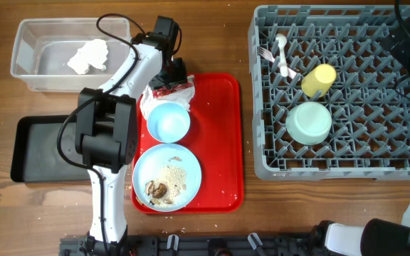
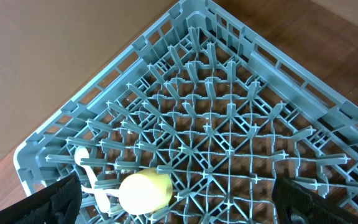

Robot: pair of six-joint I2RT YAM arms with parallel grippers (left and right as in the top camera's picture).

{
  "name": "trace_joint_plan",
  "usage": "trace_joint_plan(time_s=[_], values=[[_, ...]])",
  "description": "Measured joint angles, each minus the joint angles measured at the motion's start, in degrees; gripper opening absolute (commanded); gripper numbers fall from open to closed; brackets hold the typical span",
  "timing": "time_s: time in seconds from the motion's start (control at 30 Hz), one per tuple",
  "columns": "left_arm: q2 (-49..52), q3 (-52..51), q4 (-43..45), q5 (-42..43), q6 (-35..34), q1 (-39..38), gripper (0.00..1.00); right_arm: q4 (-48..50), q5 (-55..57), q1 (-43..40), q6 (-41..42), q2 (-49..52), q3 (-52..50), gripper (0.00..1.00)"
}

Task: Sort waste into correct bins and load items into the dishwasher rack
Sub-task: 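Return the left gripper to the tray and grasp the remaining napkin, then carry the napkin to the clear bin and release it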

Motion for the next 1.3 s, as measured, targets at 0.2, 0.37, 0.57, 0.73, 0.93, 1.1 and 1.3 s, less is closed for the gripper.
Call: trace_joint_plan(time_s=[0.2, 0.37, 0.57, 0.73, 0.93, 1.1, 1.3], values=[[0.3, 0.1, -0.5, 0.5, 0.3, 0.0, 0.04, 0.0, 0.0, 0.0, 0.0, 0.0, 0.0, 1.00], [0.3, 0.1, -0.9, 1.0, 0.3, 0.0, 0.04, 0.0, 0.0, 0.0, 0.0, 0.0, 0.0, 1.00], [-1.4, 0.0, -1.6, 1.8, 0.2, -0.3, 0.04, 0.0, 0.0, 0.0, 0.0, 0.0, 0.0, 1.00], [-7.6, 0.0, -2.2, 2.4, -0.6, -0.4, 0.04, 0.0, 0.0, 0.0, 0.0, 0.0, 0.0, 1.00], [-13.0, 0.0, -3.0, 2.4, -1.0, -0.4, 0.04, 0.0, 0.0, 0.0, 0.0, 0.0, 0.0, 1.00], [-13.7, 0.0, -3.8, 2.4, -1.1, -0.4, 0.04, 0.0, 0.0, 0.0, 0.0, 0.0, 0.0, 1.00], [-14.8, 0.0, -3.7, 2.4, -1.9, -0.4, 0.04, 0.0, 0.0, 0.0, 0.0, 0.0, 0.0, 1.00]])
